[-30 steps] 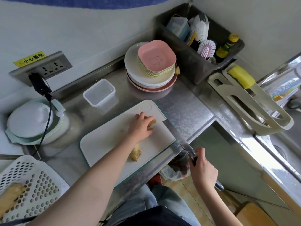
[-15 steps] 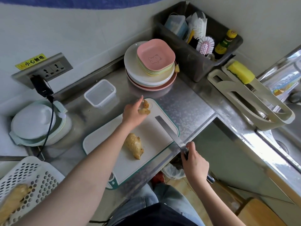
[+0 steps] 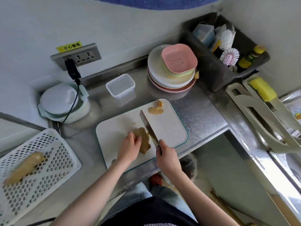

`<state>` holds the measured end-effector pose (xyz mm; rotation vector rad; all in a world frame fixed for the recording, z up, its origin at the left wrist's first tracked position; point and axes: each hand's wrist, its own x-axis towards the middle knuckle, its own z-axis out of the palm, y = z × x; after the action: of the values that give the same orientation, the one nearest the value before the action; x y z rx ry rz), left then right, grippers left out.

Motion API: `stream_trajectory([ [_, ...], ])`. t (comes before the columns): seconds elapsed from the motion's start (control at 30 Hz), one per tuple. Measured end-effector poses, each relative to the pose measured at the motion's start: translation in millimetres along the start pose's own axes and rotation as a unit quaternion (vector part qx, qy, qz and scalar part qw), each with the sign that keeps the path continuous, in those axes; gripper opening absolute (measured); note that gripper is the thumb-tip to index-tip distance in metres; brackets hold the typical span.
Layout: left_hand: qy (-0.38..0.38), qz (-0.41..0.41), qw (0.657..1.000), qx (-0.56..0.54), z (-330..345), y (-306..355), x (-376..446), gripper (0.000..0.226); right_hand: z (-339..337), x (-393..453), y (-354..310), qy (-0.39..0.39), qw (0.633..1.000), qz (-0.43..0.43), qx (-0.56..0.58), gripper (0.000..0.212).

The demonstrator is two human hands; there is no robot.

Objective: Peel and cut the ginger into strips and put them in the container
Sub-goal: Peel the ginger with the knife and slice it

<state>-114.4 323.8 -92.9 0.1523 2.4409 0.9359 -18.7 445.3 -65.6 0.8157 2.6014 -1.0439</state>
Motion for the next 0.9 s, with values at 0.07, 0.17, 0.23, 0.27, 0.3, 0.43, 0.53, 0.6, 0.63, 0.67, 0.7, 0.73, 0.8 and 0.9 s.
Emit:
stream_trajectory([
  [0.07,-0.003,-0.007,1.000,-0.028,7.0,-1.6,-5.4,0.026,2.8,-0.7,-3.5,-0.016,1.000,-0.003,0.006,0.008],
  [0.17,0.016,-0.044,0.995,-0.088,11.8,0.3,-5.5,0.028,1.6,-0.1,-7.0,-0.017,1.000,-0.006,0.004,0.007],
  [0.23,0.028,-0.048,0.994,-0.094,13.6,0.2,-5.0,0.029,-1.1,-0.5,-9.0,0.002,1.000,-0.005,0.015,0.014],
  [0.27,0.044,-0.025,0.997,-0.063,13.6,-0.7,-6.8,0.029,-2.3,-1.1,-10.3,0.011,1.000,-0.003,0.022,0.018],
  [0.3,0.065,0.023,0.998,-0.001,12.3,-2.1,-9.2,0.028,-2.8,-1.7,-11.3,0.017,1.000,-0.001,0.026,0.021],
  [0.43,0.075,0.286,0.917,0.268,9.0,-9.5,-6.3,0.026,-0.8,-2.4,-14.2,0.017,1.000,-0.004,0.009,0.025],
  [0.53,0.028,0.352,0.869,0.346,3.0,-7.8,6.9,0.030,1.7,-4.8,-16.4,0.008,1.000,0.002,-0.005,0.026],
  [0.6,0.000,0.381,0.843,0.380,-1.7,-9.2,14.1,0.023,3.9,-7.5,-18.6,0.003,1.000,0.010,-0.021,0.024],
  [0.63,-0.009,0.390,0.834,0.390,-4.9,-7.9,15.2,0.024,5.3,-8.4,-19.7,-0.001,1.000,0.012,-0.028,0.022],
  [0.67,-0.019,0.400,0.822,0.404,-6.0,-8.1,17.3,0.027,6.8,-9.2,-20.7,-0.007,0.999,0.013,-0.035,0.020],
  [0.7,-0.036,0.403,0.815,0.415,-9.6,-5.5,16.8,0.030,8.1,-9.8,-21.8,-0.014,0.999,0.014,-0.043,0.017],
  [0.73,-0.046,0.407,0.810,0.419,-10.9,-4.5,18.3,0.031,8.7,-10.5,-22.9,-0.021,0.998,0.016,-0.052,0.015],
  [0.8,-0.050,0.414,0.799,0.433,-12.6,-3.4,19.1,0.036,10.2,-10.9,-24.7,-0.024,0.997,0.014,-0.070,0.013],
  [0.9,-0.029,0.432,0.781,0.450,-12.5,-6.9,21.0,0.048,13.2,-11.2,-25.4,-0.031,0.996,0.013,-0.083,0.010],
])
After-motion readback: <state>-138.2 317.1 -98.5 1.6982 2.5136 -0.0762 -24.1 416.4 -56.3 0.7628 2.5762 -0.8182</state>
